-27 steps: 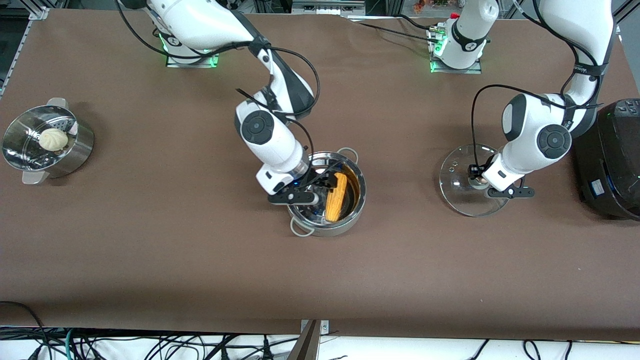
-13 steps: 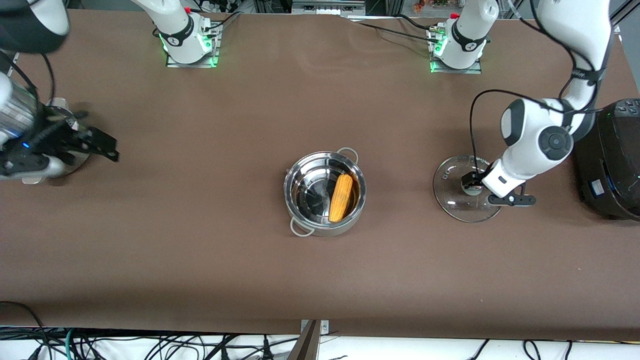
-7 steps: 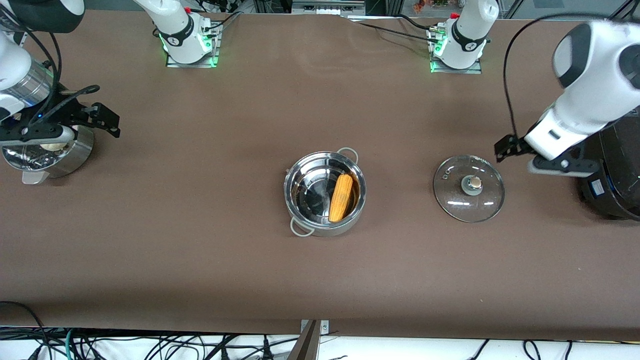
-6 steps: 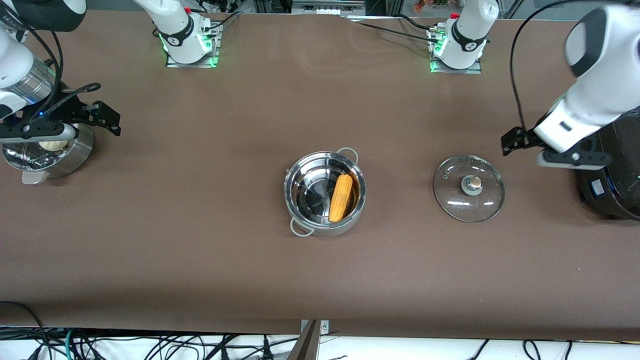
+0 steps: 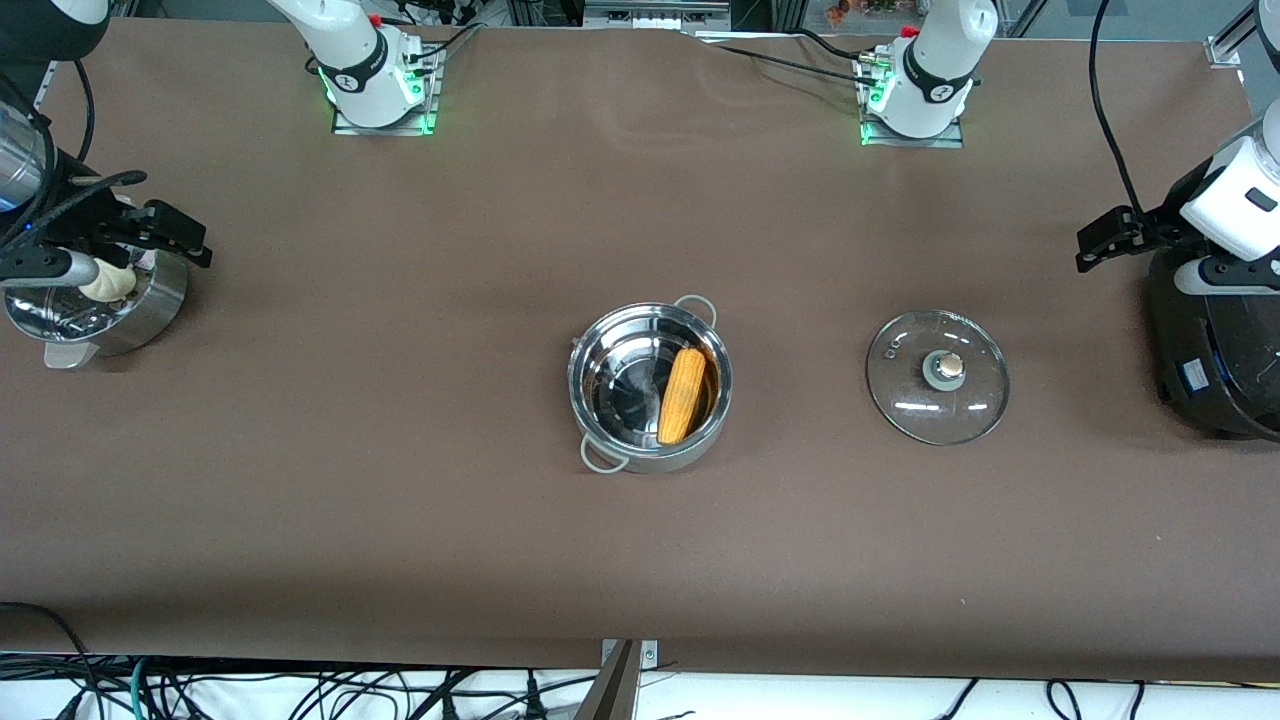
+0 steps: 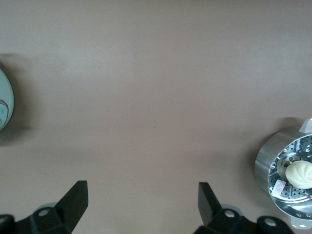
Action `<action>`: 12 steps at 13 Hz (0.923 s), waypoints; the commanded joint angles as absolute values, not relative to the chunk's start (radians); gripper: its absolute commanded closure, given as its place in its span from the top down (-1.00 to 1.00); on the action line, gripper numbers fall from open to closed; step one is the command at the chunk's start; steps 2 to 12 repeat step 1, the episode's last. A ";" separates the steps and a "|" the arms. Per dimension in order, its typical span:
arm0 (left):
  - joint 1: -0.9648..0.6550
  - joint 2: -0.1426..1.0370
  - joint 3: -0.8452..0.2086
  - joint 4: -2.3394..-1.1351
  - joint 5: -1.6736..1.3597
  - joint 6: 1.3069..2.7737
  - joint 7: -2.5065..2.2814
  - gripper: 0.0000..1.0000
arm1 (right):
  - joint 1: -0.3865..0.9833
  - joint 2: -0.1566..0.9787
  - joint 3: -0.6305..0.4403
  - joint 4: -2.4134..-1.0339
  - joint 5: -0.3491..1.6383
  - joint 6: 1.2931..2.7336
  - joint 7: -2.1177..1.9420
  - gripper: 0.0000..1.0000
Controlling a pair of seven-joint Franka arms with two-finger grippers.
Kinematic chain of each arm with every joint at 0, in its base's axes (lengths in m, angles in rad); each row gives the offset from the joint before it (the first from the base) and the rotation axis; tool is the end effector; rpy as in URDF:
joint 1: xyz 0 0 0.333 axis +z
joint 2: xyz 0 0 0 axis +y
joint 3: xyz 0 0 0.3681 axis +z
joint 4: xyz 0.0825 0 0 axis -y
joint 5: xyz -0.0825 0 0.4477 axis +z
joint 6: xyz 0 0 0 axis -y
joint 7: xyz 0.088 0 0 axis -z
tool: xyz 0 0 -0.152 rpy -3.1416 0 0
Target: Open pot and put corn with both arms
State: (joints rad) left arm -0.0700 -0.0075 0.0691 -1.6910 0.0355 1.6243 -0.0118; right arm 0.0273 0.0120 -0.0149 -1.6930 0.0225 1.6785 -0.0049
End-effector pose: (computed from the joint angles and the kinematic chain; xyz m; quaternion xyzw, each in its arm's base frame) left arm 0.6127 0.0048 0.5765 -0.9994 -0.0040 0.0295 0.0176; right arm 0.6255 0.0110 0.5677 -0.9998 -0.0073 0.0133 0.0110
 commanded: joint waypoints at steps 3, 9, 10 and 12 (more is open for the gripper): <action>-0.063 0.011 0.055 -1.646 0.048 1.594 -0.008 1.00 | 0.017 0.032 -0.012 -1.661 0.047 1.652 -0.018 1.00; -0.063 0.011 0.055 -1.646 0.048 1.594 -0.008 1.00 | 0.017 0.032 -0.012 -1.661 0.047 1.652 -0.018 1.00; -0.063 0.011 0.055 -1.646 0.048 1.594 -0.008 1.00 | 0.017 0.032 -0.012 -1.661 0.047 1.652 -0.018 1.00; -0.063 0.011 0.055 -1.646 0.048 1.594 -0.008 1.00 | 0.017 0.032 -0.012 -1.661 0.047 1.652 -0.018 1.00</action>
